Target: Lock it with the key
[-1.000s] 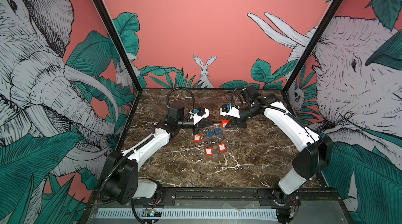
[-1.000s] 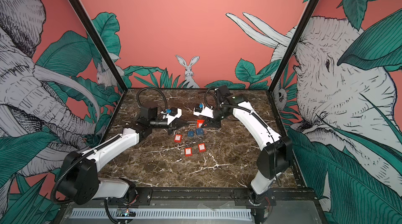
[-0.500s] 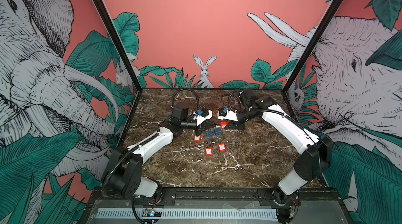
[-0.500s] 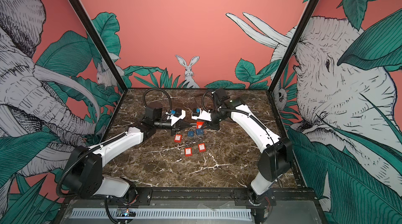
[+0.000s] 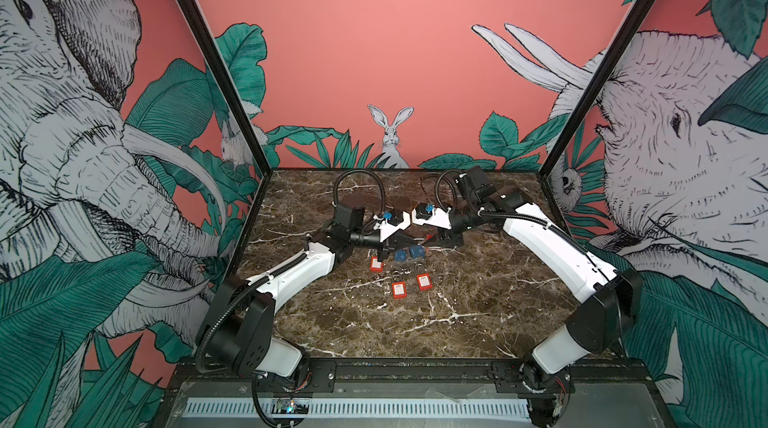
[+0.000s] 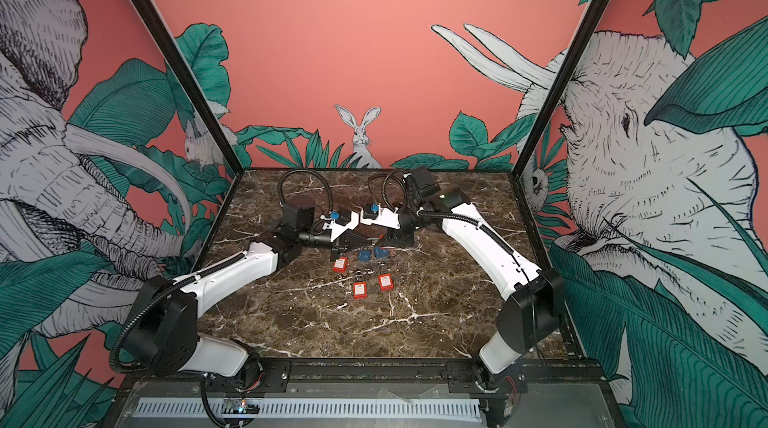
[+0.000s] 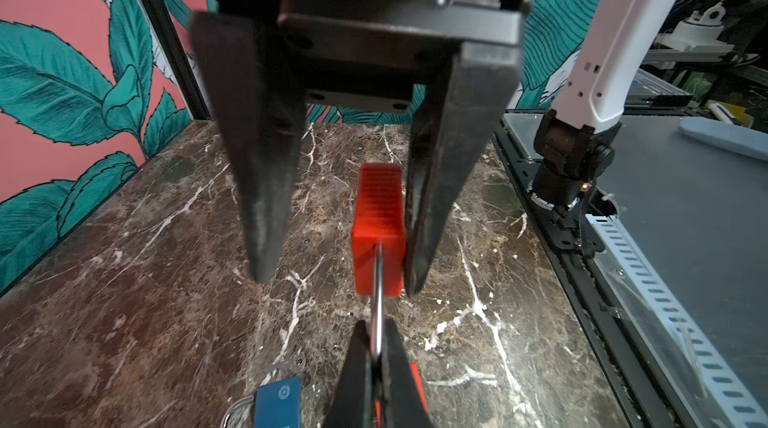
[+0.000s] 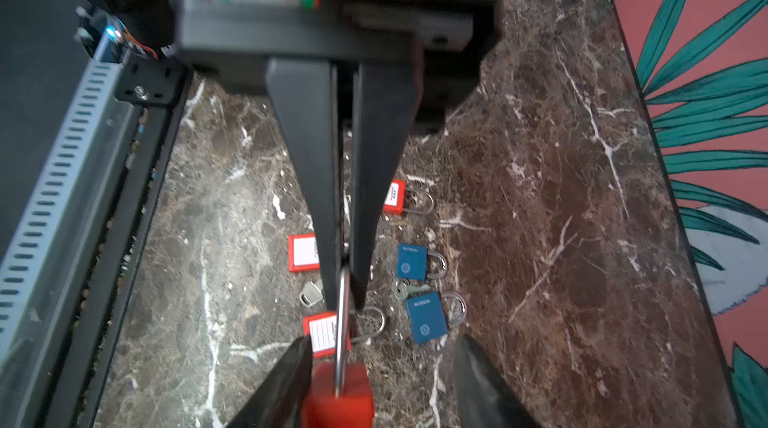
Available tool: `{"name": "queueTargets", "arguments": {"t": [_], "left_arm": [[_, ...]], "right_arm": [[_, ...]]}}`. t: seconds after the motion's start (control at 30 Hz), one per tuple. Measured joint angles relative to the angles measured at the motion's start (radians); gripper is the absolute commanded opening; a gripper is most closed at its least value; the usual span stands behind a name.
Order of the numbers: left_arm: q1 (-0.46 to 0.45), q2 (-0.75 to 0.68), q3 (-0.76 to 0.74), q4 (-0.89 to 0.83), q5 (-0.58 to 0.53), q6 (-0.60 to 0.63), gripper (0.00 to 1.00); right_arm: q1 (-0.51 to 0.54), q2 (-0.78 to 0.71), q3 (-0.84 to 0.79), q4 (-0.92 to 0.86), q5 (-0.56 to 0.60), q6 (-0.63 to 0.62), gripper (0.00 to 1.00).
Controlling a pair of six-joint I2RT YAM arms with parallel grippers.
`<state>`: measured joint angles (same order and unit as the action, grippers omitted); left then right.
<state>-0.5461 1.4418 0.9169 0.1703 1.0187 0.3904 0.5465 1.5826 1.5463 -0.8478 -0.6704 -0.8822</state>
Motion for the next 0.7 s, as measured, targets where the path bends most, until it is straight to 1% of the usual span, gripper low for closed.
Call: {"name": "queueTargets", "arguments": {"t": [0.13, 0.2, 0.23, 0.33, 0.43, 0.53, 0.7], "left_arm": [[-0.002, 0.007, 0.014, 0.0, 0.009, 0.003, 0.0], [0.003, 0.013, 0.023, 0.0, 0.015, 0.003, 0.0], [0.005, 0.016, 0.028, 0.0, 0.018, 0.005, 0.0], [0.006, 0.021, 0.032, -0.001, 0.023, 0.018, 0.0], [0.01, 0.021, 0.032, -0.003, 0.031, 0.028, 0.0], [0.01, 0.021, 0.032, -0.008, 0.037, 0.033, 0.0], [0.01, 0.021, 0.032, -0.02, 0.04, 0.037, 0.0]], "right_arm": [[-0.033, -0.059, -0.014, -0.002, 0.001, 0.024, 0.68], [-0.069, -0.099, -0.014, -0.015, 0.001, 0.039, 0.66], [-0.09, -0.125, -0.014, -0.029, 0.0, 0.049, 0.63], [-0.141, -0.187, -0.014, -0.074, 0.0, 0.073, 0.49], [-0.172, -0.222, -0.014, -0.126, 0.003, 0.088, 0.41], [-0.182, -0.221, -0.026, -0.167, 0.013, 0.094, 0.38], [-0.182, -0.174, -0.054, -0.211, 0.017, 0.098, 0.36]]}}
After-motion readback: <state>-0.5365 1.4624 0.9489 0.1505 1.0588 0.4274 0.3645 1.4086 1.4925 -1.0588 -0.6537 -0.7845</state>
